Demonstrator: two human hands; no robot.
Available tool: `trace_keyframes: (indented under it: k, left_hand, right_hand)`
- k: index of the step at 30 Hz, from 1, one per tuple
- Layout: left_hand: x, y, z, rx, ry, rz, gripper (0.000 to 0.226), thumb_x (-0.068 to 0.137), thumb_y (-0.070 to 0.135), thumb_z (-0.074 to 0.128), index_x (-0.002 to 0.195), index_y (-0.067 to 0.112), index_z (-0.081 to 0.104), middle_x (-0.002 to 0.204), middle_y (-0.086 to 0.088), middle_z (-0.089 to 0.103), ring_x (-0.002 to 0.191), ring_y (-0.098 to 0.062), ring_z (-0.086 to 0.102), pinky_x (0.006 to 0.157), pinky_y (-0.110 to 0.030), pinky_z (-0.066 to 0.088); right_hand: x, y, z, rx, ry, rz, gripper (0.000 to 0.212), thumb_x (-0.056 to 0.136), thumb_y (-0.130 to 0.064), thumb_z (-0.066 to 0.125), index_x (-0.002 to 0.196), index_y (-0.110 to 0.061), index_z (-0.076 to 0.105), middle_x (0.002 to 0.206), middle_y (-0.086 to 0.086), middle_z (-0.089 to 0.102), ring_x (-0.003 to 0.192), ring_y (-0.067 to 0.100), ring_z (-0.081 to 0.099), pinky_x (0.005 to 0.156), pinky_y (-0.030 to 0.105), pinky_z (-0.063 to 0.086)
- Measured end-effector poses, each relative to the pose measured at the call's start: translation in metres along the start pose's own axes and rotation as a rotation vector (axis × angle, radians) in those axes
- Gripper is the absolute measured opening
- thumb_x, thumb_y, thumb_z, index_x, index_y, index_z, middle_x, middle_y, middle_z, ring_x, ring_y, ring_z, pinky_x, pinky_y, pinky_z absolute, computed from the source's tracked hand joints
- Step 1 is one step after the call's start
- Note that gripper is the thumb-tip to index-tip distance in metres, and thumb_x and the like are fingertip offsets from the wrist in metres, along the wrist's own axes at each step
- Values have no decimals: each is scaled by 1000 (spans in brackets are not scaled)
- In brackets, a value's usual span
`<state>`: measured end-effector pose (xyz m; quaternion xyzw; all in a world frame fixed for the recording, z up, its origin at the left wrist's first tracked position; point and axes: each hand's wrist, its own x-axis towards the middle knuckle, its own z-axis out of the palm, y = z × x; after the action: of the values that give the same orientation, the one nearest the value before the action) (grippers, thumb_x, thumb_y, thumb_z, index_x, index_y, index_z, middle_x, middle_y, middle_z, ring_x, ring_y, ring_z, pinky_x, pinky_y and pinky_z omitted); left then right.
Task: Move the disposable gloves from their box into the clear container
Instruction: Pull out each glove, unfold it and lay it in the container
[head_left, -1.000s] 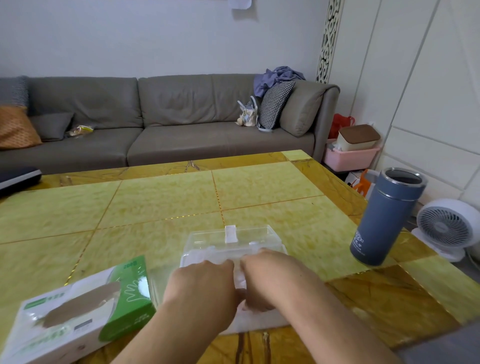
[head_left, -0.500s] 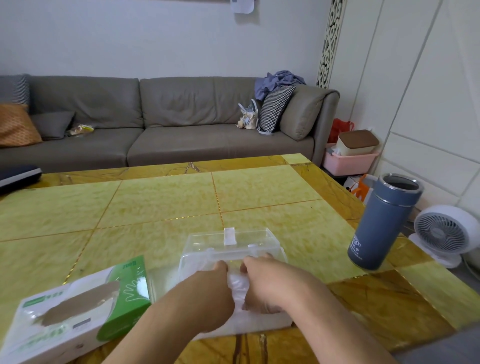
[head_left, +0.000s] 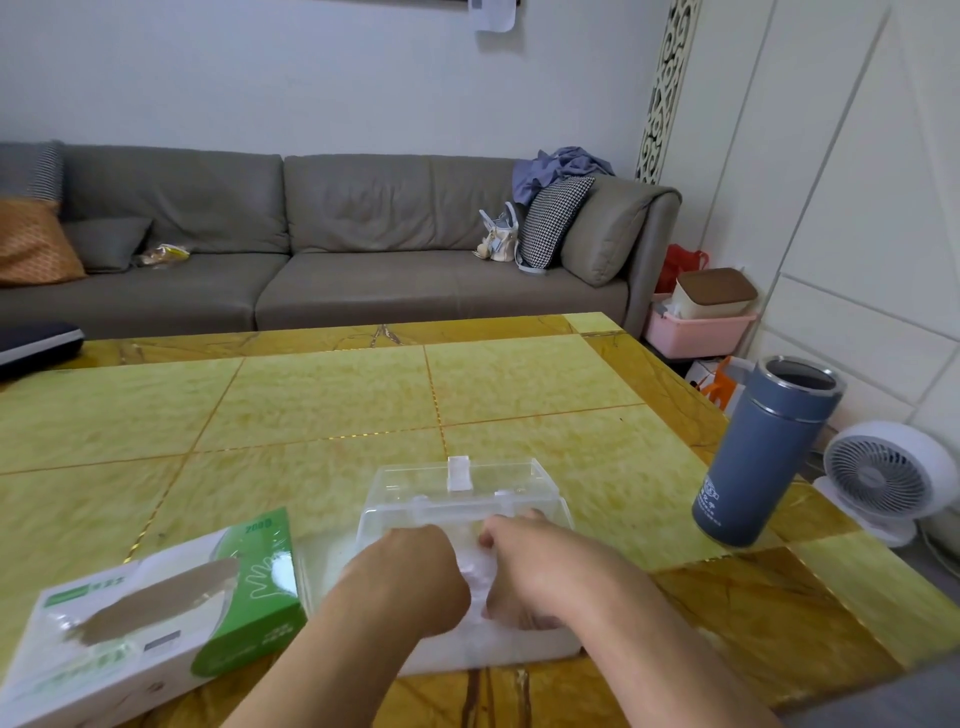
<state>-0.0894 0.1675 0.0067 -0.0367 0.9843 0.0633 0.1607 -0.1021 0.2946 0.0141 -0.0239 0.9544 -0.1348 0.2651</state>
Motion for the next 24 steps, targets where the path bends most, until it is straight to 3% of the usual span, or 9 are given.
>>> trace_keyframes:
  k: [5, 9, 12, 15, 16, 18, 19, 21, 24]
  left_hand:
    - [5, 2, -3, 25, -56, 30, 7, 98, 10, 48, 94, 16, 48, 92, 1, 53, 87, -18, 55, 71, -26, 43]
    - [-11, 0, -9, 49, -61, 93, 15, 99, 3, 47, 106, 14, 56, 98, -2, 52, 87, -17, 53, 72, -25, 42]
    - [-40, -7, -15, 83, 55, 172, 19, 95, -3, 43, 96, 15, 49, 86, 2, 43, 73, -16, 49, 58, -23, 36]
    - [-69, -10, -15, 166, 300, 283, 42, 81, -6, 33, 115, 15, 48, 99, -2, 40, 102, -24, 55, 73, -29, 38]
    - [-76, -10, -13, 178, 430, 379, 47, 76, -2, 20, 108, 17, 50, 99, -2, 42, 102, -26, 55, 73, -31, 40]
    - [-76, -14, -4, 147, 506, 427, 58, 77, 3, 0, 74, 18, 55, 78, -3, 49, 71, -25, 59, 55, -33, 43]
    - [-74, -18, 9, 129, 550, 440, 55, 76, 1, 2, 58, 17, 52, 63, -2, 48, 54, -23, 55, 43, -31, 39]
    - [-66, -25, 36, 158, 617, 408, 31, 67, 9, 25, 47, 17, 48, 49, -1, 43, 40, -23, 48, 34, -31, 36]
    - [-59, -33, 51, 210, 484, 435, 21, 65, 29, 46, 48, 19, 51, 44, 2, 42, 35, -20, 46, 36, -30, 38]
  right_hand:
    - [3, 4, 3, -3, 28, -20, 60, 93, -12, 69, 148, -24, 48, 153, 1, 33, 100, 25, 68, 91, 42, 61]
    - [2, 4, 7, -13, 73, -22, 50, 92, -12, 67, 141, -18, 58, 146, 4, 44, 108, 27, 70, 92, 42, 61]
    - [-1, 3, 8, -45, 112, -22, 38, 93, -13, 65, 130, -15, 66, 129, 4, 60, 106, 24, 72, 89, 38, 60]
    - [-2, 1, 5, -63, 102, -8, 29, 95, -16, 64, 124, -15, 65, 119, 4, 64, 102, 23, 71, 88, 36, 59]
    - [-3, 1, 5, -50, 97, -6, 31, 95, -17, 63, 126, -15, 63, 120, 4, 63, 102, 23, 70, 90, 38, 59]
    - [-4, 0, 6, -34, 115, -6, 34, 93, -15, 62, 127, -16, 63, 119, 5, 64, 99, 22, 70, 86, 36, 59]
    - [-4, 2, 7, -26, 133, -7, 32, 91, -13, 62, 123, -15, 65, 116, 5, 65, 94, 23, 71, 79, 33, 58]
    - [-7, 3, 10, 1, 166, -9, 35, 87, -12, 65, 122, -13, 66, 115, 7, 68, 97, 26, 74, 73, 36, 57]
    - [-14, 2, 7, 26, 156, 7, 47, 85, -16, 67, 132, -14, 61, 129, 6, 66, 116, 28, 69, 96, 51, 59]
